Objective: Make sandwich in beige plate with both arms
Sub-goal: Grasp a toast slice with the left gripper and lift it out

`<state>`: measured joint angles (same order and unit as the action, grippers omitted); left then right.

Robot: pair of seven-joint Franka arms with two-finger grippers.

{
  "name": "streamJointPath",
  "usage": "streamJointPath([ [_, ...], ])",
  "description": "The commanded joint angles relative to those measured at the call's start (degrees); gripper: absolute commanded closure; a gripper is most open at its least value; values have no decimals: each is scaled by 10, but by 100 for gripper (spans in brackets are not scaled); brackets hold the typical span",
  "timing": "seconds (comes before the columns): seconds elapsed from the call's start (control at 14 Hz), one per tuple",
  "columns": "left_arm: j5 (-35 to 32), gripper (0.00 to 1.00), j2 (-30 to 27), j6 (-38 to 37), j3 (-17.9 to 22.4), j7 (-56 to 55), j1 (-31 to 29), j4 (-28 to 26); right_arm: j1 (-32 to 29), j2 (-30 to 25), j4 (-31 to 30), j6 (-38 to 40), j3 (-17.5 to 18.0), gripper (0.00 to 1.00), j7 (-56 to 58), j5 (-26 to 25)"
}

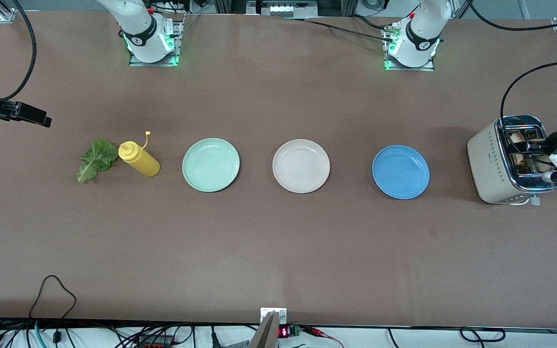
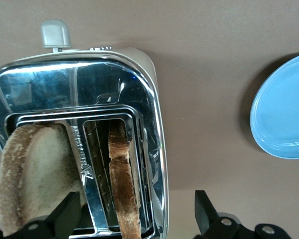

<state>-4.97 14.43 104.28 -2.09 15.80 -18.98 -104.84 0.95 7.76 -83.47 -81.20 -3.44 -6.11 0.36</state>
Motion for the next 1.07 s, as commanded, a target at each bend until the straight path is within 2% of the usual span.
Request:
streamJointPath([
  [0.0,-6,0,-22,32,-7,10,-8,-43,-4,5,14,17,0,0,-5,10],
  [0.07,-6,0,-22,31,-7,10,-8,-45,-4,5,14,18,0,0,-4,10],
  [0.29,-6,12,-23,25,-7,11,-8,-47,-6,5,14,21,-2,0,0,9],
  [0.36,-6,21,-25,24,-7,10,-9,-52,-6,5,14,26,-2,0,-1,9],
  [0.5,-6,44,-31,15,-7,8,-8,-53,-5,5,14,26,-2,0,-1,9],
  [0.71,-6,83,-34,12,-7,12,-12,-53,-7,5,14,26,-3,0,-1,9],
  [0.86,-6,95,-34,11,-7,13,-15,-53,-7,5,14,26,-3,0,-1,9],
  [1.0,-6,100,-34,10,-7,27,-17,-53,-7,5,14,26,-3,0,-1,9],
])
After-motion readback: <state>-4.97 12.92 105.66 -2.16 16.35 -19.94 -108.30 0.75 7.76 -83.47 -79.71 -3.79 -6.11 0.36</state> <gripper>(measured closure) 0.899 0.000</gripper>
